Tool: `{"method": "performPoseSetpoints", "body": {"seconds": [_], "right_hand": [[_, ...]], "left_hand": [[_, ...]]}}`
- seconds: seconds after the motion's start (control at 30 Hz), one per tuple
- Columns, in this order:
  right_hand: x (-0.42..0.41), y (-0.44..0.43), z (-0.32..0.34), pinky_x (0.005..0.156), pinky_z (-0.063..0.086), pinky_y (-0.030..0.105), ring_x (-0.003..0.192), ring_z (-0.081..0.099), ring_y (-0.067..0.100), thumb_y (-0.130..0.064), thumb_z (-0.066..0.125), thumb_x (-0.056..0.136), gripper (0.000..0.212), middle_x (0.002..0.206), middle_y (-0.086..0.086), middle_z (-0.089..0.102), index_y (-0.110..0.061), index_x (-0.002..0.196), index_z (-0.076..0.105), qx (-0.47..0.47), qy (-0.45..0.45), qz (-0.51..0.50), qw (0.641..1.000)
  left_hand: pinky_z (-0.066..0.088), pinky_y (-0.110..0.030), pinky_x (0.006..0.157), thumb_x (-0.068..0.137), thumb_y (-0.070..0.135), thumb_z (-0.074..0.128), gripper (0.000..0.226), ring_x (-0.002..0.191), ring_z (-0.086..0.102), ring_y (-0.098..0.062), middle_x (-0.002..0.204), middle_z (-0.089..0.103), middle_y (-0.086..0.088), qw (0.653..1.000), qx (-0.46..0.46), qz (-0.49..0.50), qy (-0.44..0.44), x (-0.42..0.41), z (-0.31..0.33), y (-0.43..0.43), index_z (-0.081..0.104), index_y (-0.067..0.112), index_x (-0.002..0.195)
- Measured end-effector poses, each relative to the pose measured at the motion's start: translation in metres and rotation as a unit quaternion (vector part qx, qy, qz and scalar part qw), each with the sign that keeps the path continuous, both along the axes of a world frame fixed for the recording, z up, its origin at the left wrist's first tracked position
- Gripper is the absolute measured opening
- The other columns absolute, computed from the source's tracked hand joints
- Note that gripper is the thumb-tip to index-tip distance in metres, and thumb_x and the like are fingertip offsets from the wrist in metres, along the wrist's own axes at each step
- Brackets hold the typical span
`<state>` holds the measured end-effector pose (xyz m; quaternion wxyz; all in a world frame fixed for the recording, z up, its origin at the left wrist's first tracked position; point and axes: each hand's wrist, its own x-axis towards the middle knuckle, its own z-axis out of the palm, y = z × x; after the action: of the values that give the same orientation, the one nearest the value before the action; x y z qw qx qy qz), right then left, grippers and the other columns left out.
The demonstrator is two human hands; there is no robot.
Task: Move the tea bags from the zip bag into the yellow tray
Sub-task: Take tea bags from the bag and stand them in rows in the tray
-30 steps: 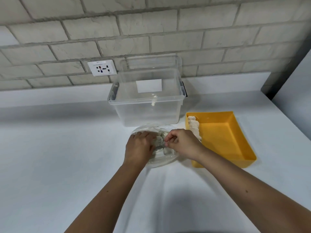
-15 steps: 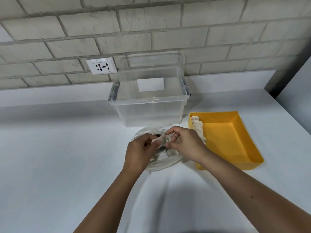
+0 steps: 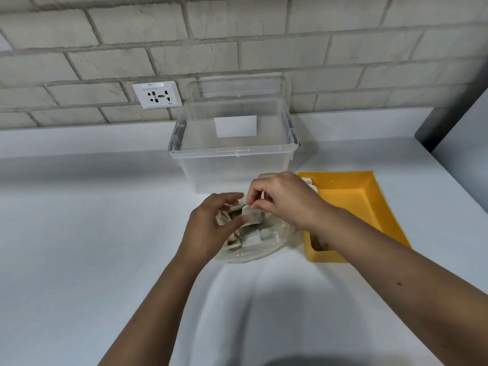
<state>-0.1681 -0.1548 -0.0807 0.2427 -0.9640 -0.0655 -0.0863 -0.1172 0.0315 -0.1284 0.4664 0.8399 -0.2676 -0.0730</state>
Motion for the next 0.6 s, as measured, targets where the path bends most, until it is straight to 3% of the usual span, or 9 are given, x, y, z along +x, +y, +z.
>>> {"method": "performPoseSetpoints", "body": {"seconds": [0.1,0.2,0.27,0.37,0.5,0.6], "right_hand": [[0.006,0.005,0.0,0.064,0.041,0.012,0.062,0.054,-0.002,-0.02,0.077,0.081,0.006,0.079,-0.013,0.067,-0.02,0.085,0.073,0.04,0.001,0.011,0.999],[0.009,0.007,-0.015,0.068,0.048,0.017,0.069,0.061,0.003,-0.023,0.071,0.086,0.007,0.08,-0.011,0.069,-0.021,0.093,0.073,0.104,0.0,-0.043,0.994],[0.009,0.004,-0.03,0.073,0.051,0.028,0.086,0.065,0.011,-0.02,0.063,0.091,0.015,0.098,-0.007,0.07,-0.023,0.104,0.071,0.016,0.033,-0.088,0.995],[0.008,0.007,-0.052,0.065,0.043,0.031,0.095,0.063,0.022,-0.017,0.062,0.087,0.029,0.113,-0.005,0.059,-0.025,0.115,0.064,-0.187,0.114,-0.095,0.971],[0.008,0.016,-0.069,0.06,0.034,0.03,0.088,0.065,0.025,-0.015,0.062,0.085,0.032,0.114,0.001,0.053,-0.019,0.117,0.06,-0.235,0.106,-0.115,0.959],[0.008,0.016,-0.071,0.058,0.033,0.028,0.082,0.064,0.022,-0.015,0.06,0.087,0.026,0.109,-0.001,0.053,-0.023,0.111,0.064,-0.233,0.071,-0.126,0.962]], "left_hand": [[0.041,-0.004,0.073,0.087,0.023,0.075,0.007,0.083,0.064,0.003,0.085,0.072,0.016,1.0,-0.005,0.003,0.022,-0.002,0.001,-0.002,0.075,0.029,0.091],[0.042,-0.007,0.067,0.09,0.021,0.072,0.008,0.072,0.065,0.001,0.074,0.072,0.015,0.997,-0.024,0.044,0.054,-0.001,-0.002,0.003,0.072,0.024,0.082],[0.042,-0.006,0.063,0.09,0.018,0.071,0.01,0.066,0.062,0.005,0.069,0.07,0.018,0.994,-0.033,0.07,0.076,0.0,-0.003,0.007,0.071,0.022,0.081],[0.042,-0.006,0.062,0.09,0.012,0.069,0.009,0.065,0.062,0.001,0.069,0.069,0.014,0.988,-0.057,0.099,0.105,0.001,-0.005,0.011,0.069,0.02,0.086],[0.045,-0.012,0.065,0.09,0.008,0.068,0.019,0.068,0.061,-0.014,0.068,0.067,0.004,0.981,-0.087,0.107,0.133,0.003,-0.008,0.011,0.068,0.025,0.099],[0.053,-0.032,0.079,0.091,0.012,0.067,0.014,0.076,0.068,-0.025,0.078,0.074,-0.007,0.976,-0.107,0.1,0.163,0.003,-0.008,0.012,0.073,0.025,0.095]]}}
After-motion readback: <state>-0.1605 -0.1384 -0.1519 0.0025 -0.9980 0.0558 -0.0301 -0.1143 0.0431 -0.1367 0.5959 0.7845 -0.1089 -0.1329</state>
